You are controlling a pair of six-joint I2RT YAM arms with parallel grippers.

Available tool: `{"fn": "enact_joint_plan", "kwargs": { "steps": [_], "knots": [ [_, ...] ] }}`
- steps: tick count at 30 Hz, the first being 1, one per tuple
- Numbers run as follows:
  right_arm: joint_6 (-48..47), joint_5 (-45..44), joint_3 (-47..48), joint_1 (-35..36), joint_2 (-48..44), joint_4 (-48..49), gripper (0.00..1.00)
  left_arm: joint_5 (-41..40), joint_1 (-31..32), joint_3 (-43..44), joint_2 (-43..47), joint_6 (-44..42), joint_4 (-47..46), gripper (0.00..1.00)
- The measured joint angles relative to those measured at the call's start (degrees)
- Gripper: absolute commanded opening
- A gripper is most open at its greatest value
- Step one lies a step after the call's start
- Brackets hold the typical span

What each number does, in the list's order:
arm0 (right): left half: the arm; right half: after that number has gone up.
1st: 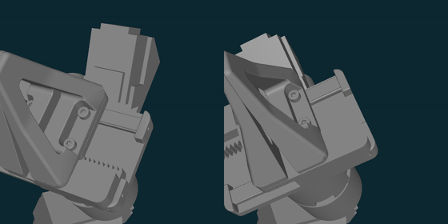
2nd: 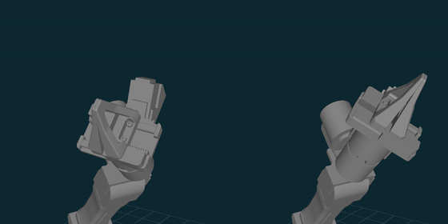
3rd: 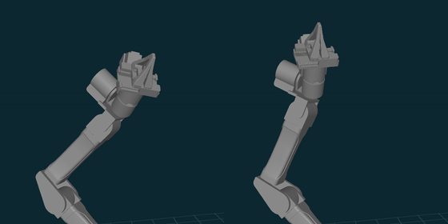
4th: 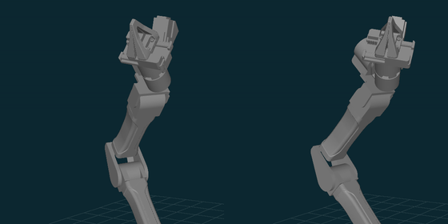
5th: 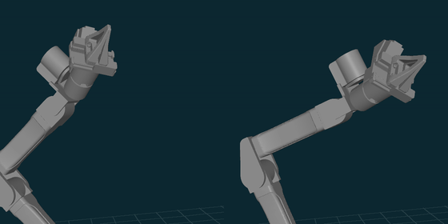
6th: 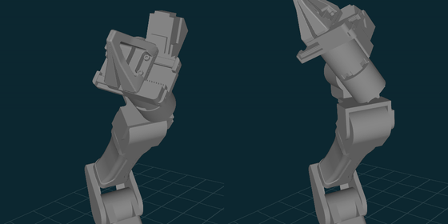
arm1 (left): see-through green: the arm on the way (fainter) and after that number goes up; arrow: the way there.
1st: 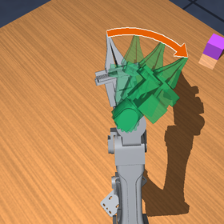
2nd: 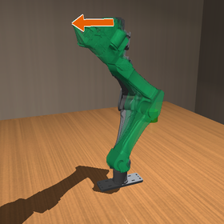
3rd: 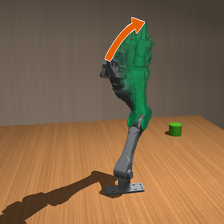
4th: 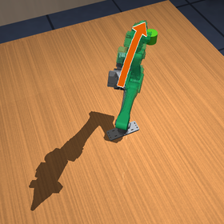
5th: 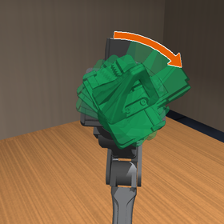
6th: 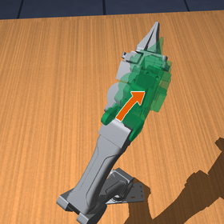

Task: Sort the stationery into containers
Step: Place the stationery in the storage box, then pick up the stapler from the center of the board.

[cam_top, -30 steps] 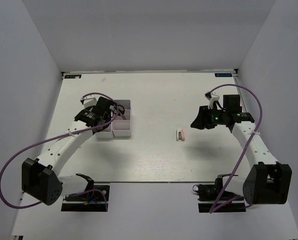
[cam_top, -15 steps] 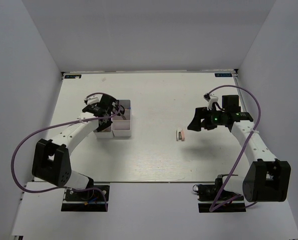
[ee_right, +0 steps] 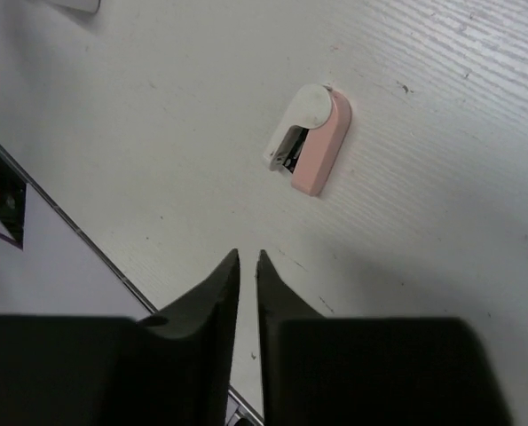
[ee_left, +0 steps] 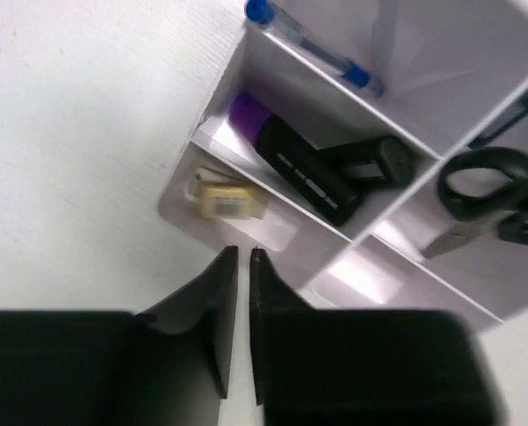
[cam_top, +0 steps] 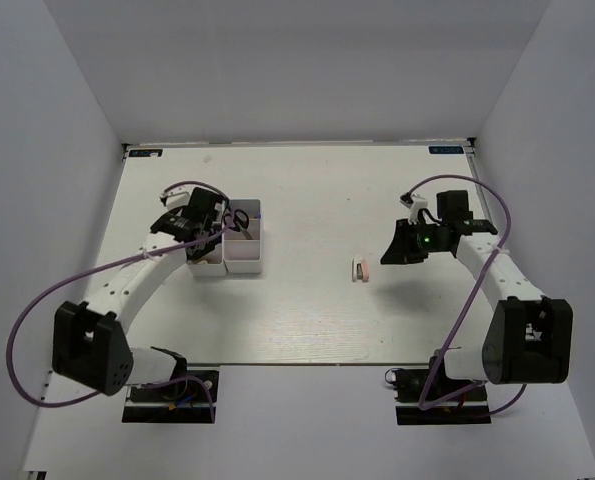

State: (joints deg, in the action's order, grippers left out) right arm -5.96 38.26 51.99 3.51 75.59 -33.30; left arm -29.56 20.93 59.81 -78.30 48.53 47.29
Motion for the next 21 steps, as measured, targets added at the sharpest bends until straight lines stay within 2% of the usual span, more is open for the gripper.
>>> {"fn": "enact_joint_plan", "kwargs": {
  "steps": [1,2,3,5,6,8,9,10,13,19,21],
  "knots": [
    [0.79,-0.7,0.02,0.13,0.9,-0.22,0.0,0.39,0.28,-0.24,1.73,-0.63,-0.04,0.05],
    [0.26,-0.9,0.04,0.24,1.31,-0.22,0.0,0.63,0.52,-0.37,3.3,-1.09,0.11,0.05],
    [0.55,-2.12,0.09,0.72,1.9,-0.35,0.04,1.64,1.03,-0.98,5.81,-2.47,-0.39,0.07],
    [0.52,-4.37,0.22,1.88,3.19,-0.52,0.15,3.87,1.92,-2.4,10.82,-5.09,-0.61,0.39],
    [0.33,-5.9,0.61,2.86,4.07,-0.66,0.34,5.31,2.38,-3.5,13.79,-6.32,-0.83,0.53],
    [0.02,-8.66,1.77,5.46,6.62,-0.83,0.5,7.74,2.78,-6.01,19.06,-9.25,-1.07,0.74],
    [-0.17,-9.97,2.47,6.8,8.04,-0.92,0.58,8.68,2.78,-7.45,21.94,-10.49,-0.42,0.77],
    [-0.39,-11.43,3.41,8.39,9.73,-0.92,0.73,9.38,2.78,-8.85,24.63,-11.61,0.22,0.81],
    [-1.2,-15.39,6.32,12.59,14.86,-0.94,0.9,10.32,2.8,-12.44,31.63,-14.21,2.43,0.83],
    [-1.81,-20.37,12.39,15.74,23.52,-1.29,0.9,10.54,2.8,-18.01,42.1,-17.49,6.36,0.85],
    [-1.77,-21.7,13.79,16.33,25.29,-1.25,0.86,10.51,2.8,-18.97,44.04,-18.08,7.23,0.86]
  ]
}}
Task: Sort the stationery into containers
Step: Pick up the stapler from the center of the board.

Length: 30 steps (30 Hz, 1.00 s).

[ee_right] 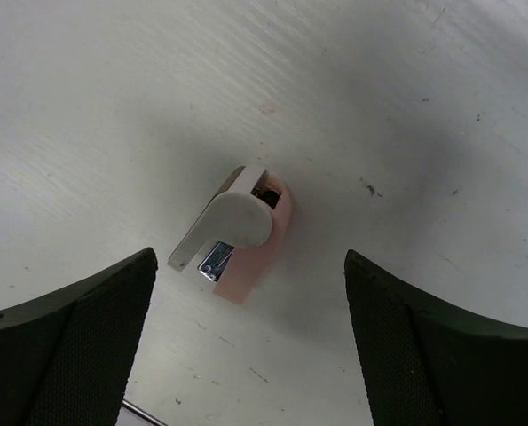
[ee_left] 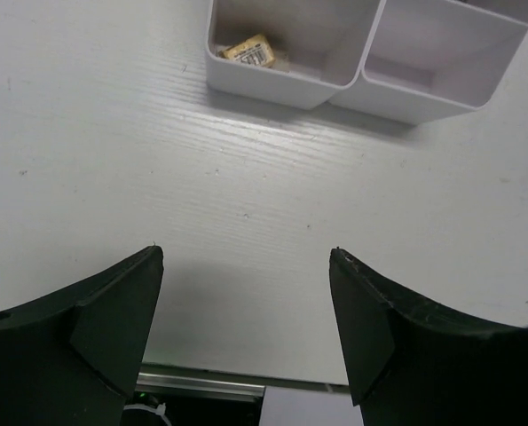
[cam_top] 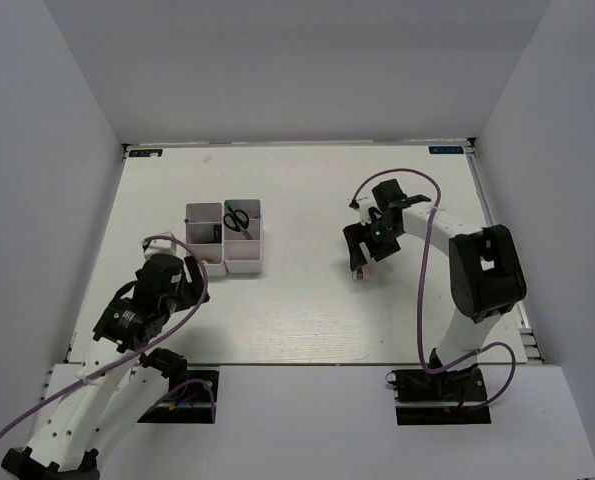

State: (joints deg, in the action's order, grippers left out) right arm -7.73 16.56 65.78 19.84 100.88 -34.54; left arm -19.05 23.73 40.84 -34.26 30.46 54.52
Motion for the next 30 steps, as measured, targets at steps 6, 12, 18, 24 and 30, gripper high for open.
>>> {"fn": "enact_joint_plan", "kwargs": {
  "steps": [6,12,18,24,30],
  "knots": [
    [0.07,-6.21,0.5,5.01,2.23,0.31,0.73,-0.22,0.02,-1.7,2.23,-0.85,1.64,0.86],
    [-0.13,-12.52,-0.35,10.23,2.23,1.7,0.58,-0.31,0.02,-2.03,3.67,-1.03,2.27,0.86],
    [-0.74,-18.38,-1.9,11.67,0.92,1.7,0.11,-0.46,0.02,-2.03,4.26,-1.07,2.32,0.86],
    [-3.43,-17.38,-0.68,12.5,-1.05,-1.03,0.0,-0.46,0.02,-2.03,4.92,-1.07,2.93,0.86],
    [-12.9,-6.71,17.84,16.81,-0.04,-9.77,0.0,-0.52,0.02,-2.03,6.05,-1.14,3.58,0.86]
  ]
}}
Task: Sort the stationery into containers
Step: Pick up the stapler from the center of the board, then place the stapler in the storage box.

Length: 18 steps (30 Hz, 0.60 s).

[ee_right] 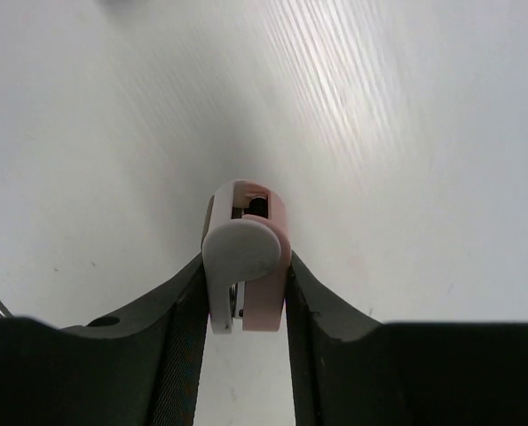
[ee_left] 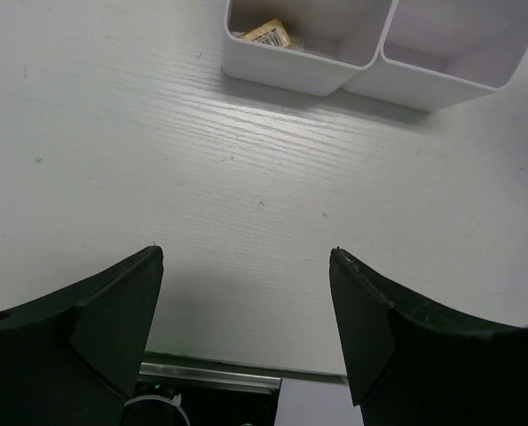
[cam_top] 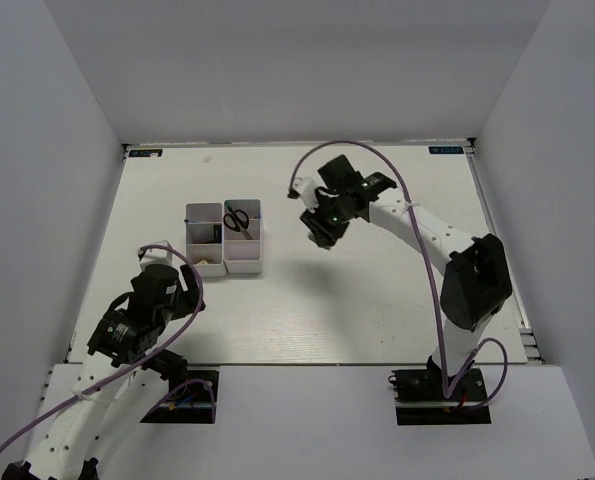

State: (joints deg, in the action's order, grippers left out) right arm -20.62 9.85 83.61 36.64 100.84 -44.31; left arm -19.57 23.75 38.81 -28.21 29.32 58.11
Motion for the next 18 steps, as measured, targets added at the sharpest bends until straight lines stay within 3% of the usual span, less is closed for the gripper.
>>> {"fn": "enact_joint_plan", "kwargs": {
  "steps": [4,8,18],
  "knots": [
    [-8.57,5.75,13.4,6.32,2.73,-2.34,0.0,-0.52,0.0,0.0,0.02,-0.04,0.17,0.86],
    [-14.34,6.34,20.13,13.88,7.65,-2.23,0.0,-0.98,0.0,0.0,0.04,-0.17,0.2,0.86],
    [-19.23,-8.94,21.14,24.28,18.05,6.58,0.0,-1.99,0.0,0.0,-0.87,-0.13,0.39,0.86]
  ]
}}
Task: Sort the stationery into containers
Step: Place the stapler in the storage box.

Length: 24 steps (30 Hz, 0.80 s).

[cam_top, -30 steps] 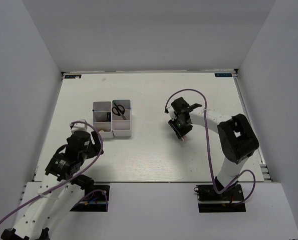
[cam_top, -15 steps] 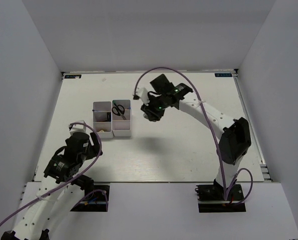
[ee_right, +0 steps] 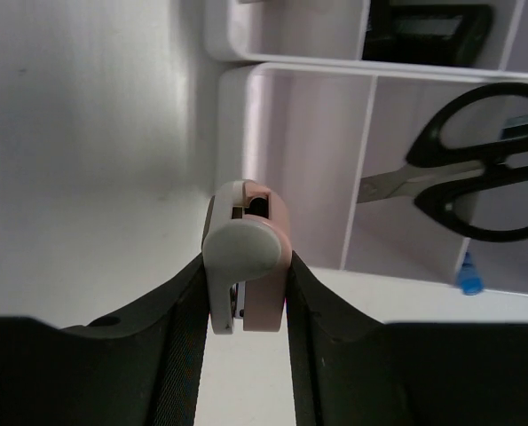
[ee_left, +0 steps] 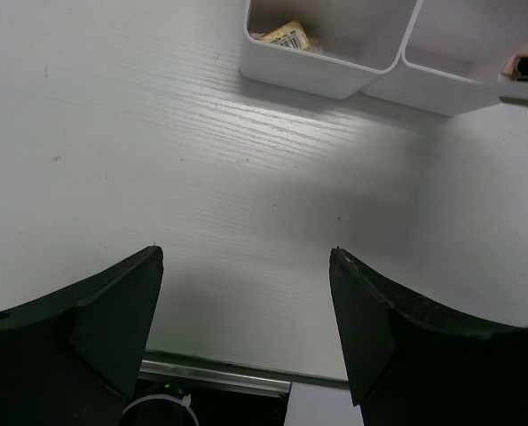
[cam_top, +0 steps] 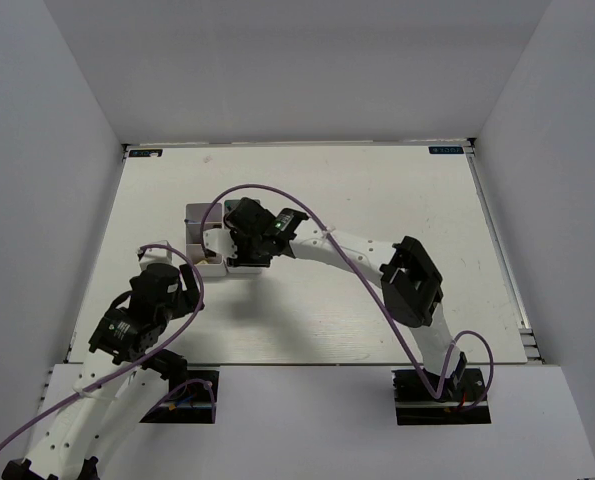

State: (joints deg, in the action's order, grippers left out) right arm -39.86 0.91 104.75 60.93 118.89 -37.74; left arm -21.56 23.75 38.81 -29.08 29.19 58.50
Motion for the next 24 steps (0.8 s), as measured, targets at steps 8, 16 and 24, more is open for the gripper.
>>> {"fn": "enact_joint_plan", "kwargs": {
  "steps": [8,16,24],
  "knots": [
    [-2.38,-8.5,0.68,1.49,1.18,5.55,0.0,-0.02,0.0,0.0,-0.68,0.0,-0.28,0.86],
    [-1.49,-10.62,2.93,2.86,5.09,6.73,0.0,0.07,0.0,-1.66,-0.46,0.68,-0.52,0.86],
    [1.46,-12.44,3.82,3.5,6.45,7.3,0.51,0.17,0.0,-1.88,0.42,0.83,-0.33,0.86]
  ]
}}
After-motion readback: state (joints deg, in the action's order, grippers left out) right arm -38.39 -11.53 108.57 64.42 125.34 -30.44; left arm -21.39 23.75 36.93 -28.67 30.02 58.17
